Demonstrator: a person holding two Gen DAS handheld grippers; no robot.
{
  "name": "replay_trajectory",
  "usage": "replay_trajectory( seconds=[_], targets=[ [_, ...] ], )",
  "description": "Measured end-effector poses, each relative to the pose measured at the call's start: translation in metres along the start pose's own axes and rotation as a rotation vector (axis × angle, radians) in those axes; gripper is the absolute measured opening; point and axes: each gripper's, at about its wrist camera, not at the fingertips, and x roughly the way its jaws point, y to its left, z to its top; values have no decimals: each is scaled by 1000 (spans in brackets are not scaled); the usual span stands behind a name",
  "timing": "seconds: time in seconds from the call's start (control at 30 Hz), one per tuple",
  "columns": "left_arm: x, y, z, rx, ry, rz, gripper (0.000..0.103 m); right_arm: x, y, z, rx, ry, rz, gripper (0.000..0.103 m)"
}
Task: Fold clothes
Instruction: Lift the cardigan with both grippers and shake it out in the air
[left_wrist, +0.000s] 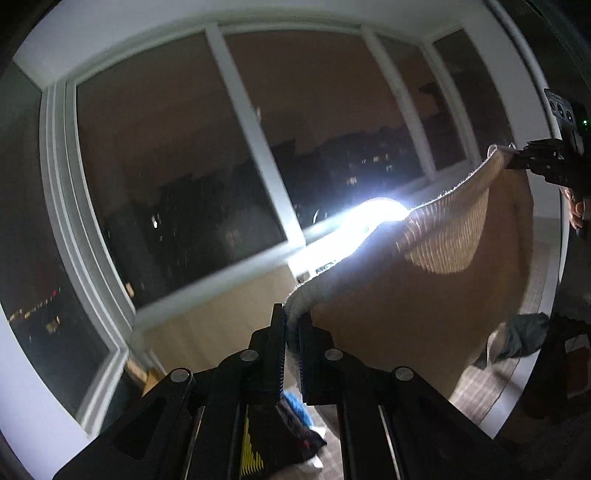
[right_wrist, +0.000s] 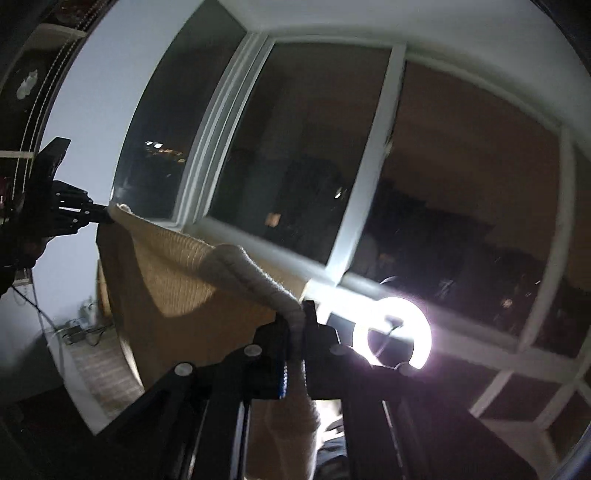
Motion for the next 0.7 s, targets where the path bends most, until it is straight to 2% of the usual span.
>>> replay_trajectory(
  seconds=[0.17, 0.3, 0.47, 0.63, 0.7],
  targets=[
    [-14, -4, 26, 59, -41, 4, 6, -41, -5, 22, -46, -28, -85, 6],
    [14, -5, 33, 72, -12, 2, 6, -71, -9, 39, -81, -48, -150, 6],
    [91, -5, 20, 64, 96, -1, 6, 14, -43, 4, -40, 49, -95, 6],
    [224, 1, -20, 34, 275, 7, 6, 146, -85, -48, -18, 180, -42, 6],
    [294, -2, -52, 30, 364, 12, 6, 211, -100, -77, -12, 247, -23, 6]
  ],
)
